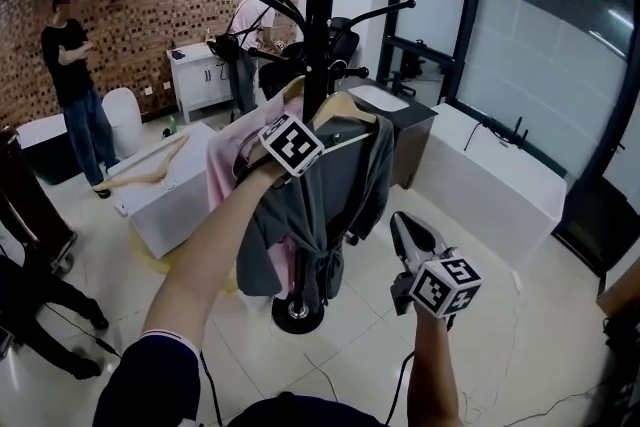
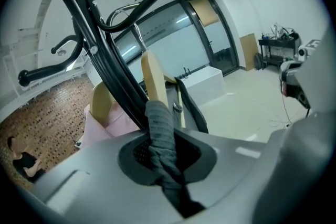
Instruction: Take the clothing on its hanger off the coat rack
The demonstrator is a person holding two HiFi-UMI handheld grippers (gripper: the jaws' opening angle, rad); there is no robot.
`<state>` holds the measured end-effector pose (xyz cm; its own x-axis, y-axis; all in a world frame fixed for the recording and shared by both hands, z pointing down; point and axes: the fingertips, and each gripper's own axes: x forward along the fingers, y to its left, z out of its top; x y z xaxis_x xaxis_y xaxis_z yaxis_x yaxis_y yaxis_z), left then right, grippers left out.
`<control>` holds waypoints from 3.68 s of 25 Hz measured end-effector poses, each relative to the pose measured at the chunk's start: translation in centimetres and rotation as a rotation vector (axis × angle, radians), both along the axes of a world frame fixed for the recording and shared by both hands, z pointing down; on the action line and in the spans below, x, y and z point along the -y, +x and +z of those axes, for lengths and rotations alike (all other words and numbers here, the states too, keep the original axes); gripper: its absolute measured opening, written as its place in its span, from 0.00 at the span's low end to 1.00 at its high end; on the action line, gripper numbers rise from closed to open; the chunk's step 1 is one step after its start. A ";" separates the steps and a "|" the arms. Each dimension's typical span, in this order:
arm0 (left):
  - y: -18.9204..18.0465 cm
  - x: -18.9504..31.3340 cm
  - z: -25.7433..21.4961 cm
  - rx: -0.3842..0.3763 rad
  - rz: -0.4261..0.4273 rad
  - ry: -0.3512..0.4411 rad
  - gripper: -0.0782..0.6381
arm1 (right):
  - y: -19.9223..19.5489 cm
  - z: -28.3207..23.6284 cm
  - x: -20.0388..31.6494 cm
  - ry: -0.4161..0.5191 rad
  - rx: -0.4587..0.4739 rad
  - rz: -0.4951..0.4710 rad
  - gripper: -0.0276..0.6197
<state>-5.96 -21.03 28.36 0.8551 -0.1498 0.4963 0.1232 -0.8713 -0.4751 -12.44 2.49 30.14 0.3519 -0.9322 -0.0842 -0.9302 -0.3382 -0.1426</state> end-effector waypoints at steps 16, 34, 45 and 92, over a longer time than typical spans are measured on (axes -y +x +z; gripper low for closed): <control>2.8 -4.6 -0.2 0.038 0.056 0.031 0.15 | 1.3 0.2 -4.6 0.031 0.019 0.080 0.05; 5.8 -17.1 2.0 -0.024 0.188 -0.058 0.15 | 4.7 0.0 -15.9 0.023 0.003 0.192 0.05; 10.2 -21.7 1.7 -0.041 0.219 -0.072 0.15 | 9.3 -0.2 -20.0 0.013 -0.012 0.215 0.05; 57.0 -5.9 2.7 -0.075 -0.035 -0.053 0.15 | 65.5 0.0 -0.9 0.028 -0.029 -0.236 0.05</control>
